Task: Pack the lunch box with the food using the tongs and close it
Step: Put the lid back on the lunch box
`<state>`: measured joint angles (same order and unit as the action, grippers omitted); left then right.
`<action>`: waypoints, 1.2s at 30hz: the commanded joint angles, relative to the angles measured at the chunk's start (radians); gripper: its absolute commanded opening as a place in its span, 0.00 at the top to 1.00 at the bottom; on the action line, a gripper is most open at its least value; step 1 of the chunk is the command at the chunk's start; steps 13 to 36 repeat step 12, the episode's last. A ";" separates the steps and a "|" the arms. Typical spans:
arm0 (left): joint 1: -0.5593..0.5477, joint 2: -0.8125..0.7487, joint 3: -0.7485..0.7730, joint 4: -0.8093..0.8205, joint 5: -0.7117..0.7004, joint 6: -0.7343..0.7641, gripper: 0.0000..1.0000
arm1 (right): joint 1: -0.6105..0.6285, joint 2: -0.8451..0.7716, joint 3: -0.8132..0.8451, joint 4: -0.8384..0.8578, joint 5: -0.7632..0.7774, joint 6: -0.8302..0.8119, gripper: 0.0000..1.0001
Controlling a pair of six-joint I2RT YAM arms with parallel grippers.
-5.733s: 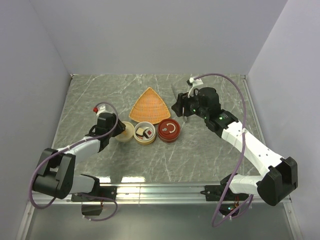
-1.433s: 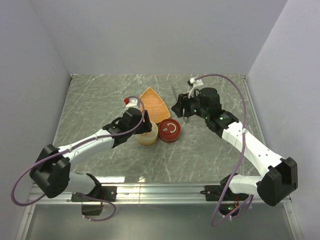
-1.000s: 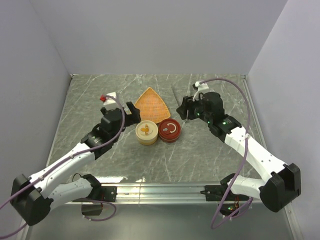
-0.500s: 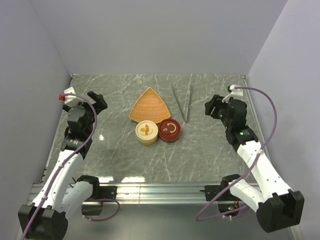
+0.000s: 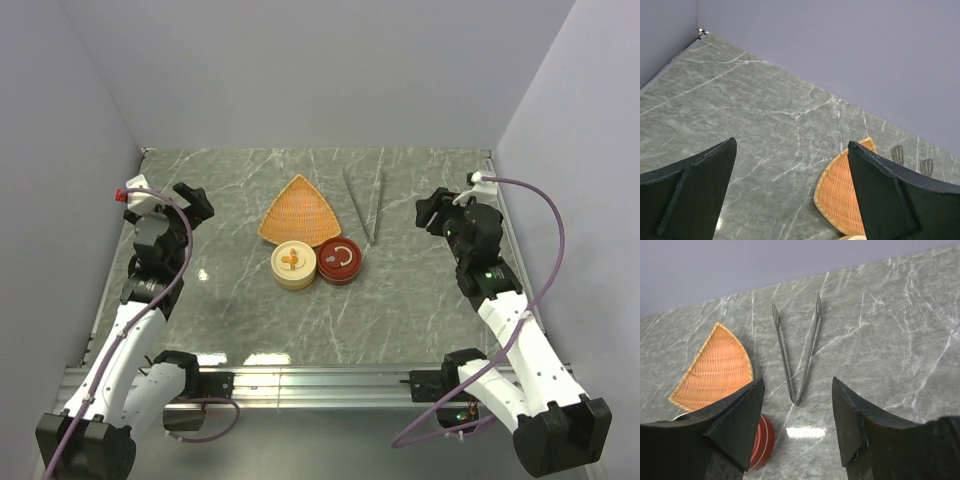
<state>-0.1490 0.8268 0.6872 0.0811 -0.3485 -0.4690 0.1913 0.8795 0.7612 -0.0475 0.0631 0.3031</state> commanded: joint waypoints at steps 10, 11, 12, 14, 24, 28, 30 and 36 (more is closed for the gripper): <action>0.005 -0.034 -0.008 0.005 -0.076 -0.008 0.00 | -0.009 0.003 -0.003 0.043 -0.002 0.008 0.36; 0.005 -0.032 -0.008 0.006 -0.076 -0.010 0.00 | -0.010 0.001 -0.003 0.044 -0.002 0.008 0.36; 0.005 -0.032 -0.009 0.011 -0.076 -0.011 0.00 | -0.012 0.001 -0.003 0.044 0.000 0.010 0.36; 0.005 -0.032 -0.009 0.011 -0.076 -0.011 0.00 | -0.012 0.001 -0.003 0.044 0.000 0.010 0.36; 0.005 -0.032 -0.009 0.011 -0.076 -0.011 0.00 | -0.012 0.001 -0.003 0.044 0.000 0.010 0.36; 0.005 -0.032 -0.009 0.011 -0.076 -0.011 0.00 | -0.012 0.001 -0.003 0.044 0.000 0.010 0.36; 0.005 -0.032 -0.009 0.011 -0.076 -0.011 0.00 | -0.012 0.001 -0.003 0.044 0.000 0.010 0.36; 0.005 -0.032 -0.009 0.011 -0.076 -0.011 0.00 | -0.012 0.001 -0.003 0.044 0.000 0.010 0.36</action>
